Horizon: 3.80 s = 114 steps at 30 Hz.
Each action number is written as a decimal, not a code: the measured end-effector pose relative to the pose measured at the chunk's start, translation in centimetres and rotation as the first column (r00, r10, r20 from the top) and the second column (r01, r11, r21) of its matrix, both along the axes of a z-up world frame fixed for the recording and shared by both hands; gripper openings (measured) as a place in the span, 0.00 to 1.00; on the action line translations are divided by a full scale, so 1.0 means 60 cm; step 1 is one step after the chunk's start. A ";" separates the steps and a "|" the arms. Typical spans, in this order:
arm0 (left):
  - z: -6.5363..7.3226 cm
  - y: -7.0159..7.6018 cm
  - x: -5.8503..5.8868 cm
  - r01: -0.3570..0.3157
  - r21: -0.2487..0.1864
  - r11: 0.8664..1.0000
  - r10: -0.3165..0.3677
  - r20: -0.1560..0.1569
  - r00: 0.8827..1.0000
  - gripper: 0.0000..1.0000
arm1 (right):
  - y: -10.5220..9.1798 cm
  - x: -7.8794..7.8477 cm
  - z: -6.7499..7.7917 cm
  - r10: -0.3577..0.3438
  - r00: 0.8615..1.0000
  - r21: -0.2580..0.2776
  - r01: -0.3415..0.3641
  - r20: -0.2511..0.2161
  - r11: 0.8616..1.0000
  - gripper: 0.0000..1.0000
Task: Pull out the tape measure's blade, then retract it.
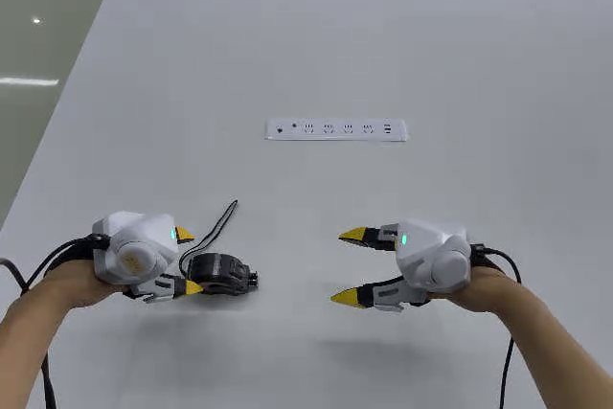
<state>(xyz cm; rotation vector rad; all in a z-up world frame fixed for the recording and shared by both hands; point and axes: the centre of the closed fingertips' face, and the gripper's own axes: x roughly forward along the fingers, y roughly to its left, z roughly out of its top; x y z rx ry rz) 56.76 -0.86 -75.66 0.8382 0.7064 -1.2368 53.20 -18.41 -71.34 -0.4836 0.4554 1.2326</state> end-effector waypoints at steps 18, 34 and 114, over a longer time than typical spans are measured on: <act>-0.024 -0.005 -0.008 0.138 0.065 0.988 -0.135 -0.046 0.990 0.37 | 0.060 0.017 -0.045 0.082 0.996 -0.003 -0.082 -0.047 0.997 0.45; -0.037 -0.006 -0.015 0.186 0.086 0.979 -0.181 -0.064 0.981 0.30 | 0.122 0.023 -0.085 0.133 0.988 -0.001 -0.134 -0.083 0.991 0.40; -0.044 -0.005 -0.014 0.133 0.035 0.990 -0.130 -0.081 0.988 0.26 | 0.198 0.030 -0.159 0.181 0.980 -0.118 -0.189 -0.079 0.975 0.11</act>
